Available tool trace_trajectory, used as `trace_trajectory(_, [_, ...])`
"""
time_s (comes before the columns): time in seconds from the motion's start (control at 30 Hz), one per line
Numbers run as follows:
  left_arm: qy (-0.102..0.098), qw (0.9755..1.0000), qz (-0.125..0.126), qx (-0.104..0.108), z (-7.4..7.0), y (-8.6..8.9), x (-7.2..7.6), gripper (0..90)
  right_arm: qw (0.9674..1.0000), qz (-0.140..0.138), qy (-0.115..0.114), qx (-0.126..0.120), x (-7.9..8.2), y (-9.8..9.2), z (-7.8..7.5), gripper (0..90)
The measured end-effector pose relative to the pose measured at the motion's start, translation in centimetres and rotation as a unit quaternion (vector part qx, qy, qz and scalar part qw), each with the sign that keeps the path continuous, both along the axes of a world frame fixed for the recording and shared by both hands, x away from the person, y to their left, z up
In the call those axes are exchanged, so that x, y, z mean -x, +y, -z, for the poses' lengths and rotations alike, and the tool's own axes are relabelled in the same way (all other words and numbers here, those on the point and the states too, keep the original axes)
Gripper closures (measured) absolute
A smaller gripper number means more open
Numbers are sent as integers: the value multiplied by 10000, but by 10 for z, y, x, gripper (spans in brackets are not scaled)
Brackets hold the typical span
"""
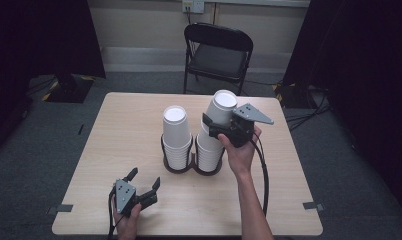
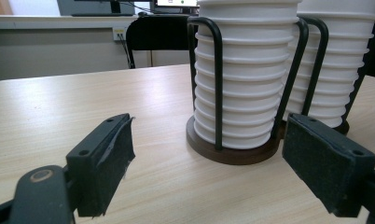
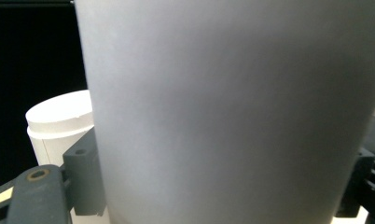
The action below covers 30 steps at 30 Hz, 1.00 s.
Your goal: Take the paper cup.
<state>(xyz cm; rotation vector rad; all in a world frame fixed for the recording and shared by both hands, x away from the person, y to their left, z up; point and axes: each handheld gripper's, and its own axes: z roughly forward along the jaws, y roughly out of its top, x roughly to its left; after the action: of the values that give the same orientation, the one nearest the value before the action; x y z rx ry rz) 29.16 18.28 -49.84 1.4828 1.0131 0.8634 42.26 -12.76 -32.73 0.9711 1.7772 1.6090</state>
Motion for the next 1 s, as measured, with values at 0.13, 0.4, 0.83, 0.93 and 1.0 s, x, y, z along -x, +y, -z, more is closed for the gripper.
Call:
trace_trajectory(0.13, [-1,10000,27,-59,0,-1,0,162,10000,-38,-17,-16,0,0,-4,151])
trace_trajectory(0.4, [-50,10000,-46,-30,0,0,0,163,9999,-97,-78,-48,2,0,-13,150])
trace_trajectory(0.83, [-35,10000,-25,-33,0,0,0,164,9993,-145,-151,-307,6,-7,-26,152])
trace_trajectory(0.93, [-21,10000,12,-26,0,1,0,165,9987,-211,-87,-460,6,-13,-27,153])
trace_trajectory(1.0, [-15,10000,22,-25,0,1,-1,165,9986,-178,-80,-484,7,-15,-29,153])
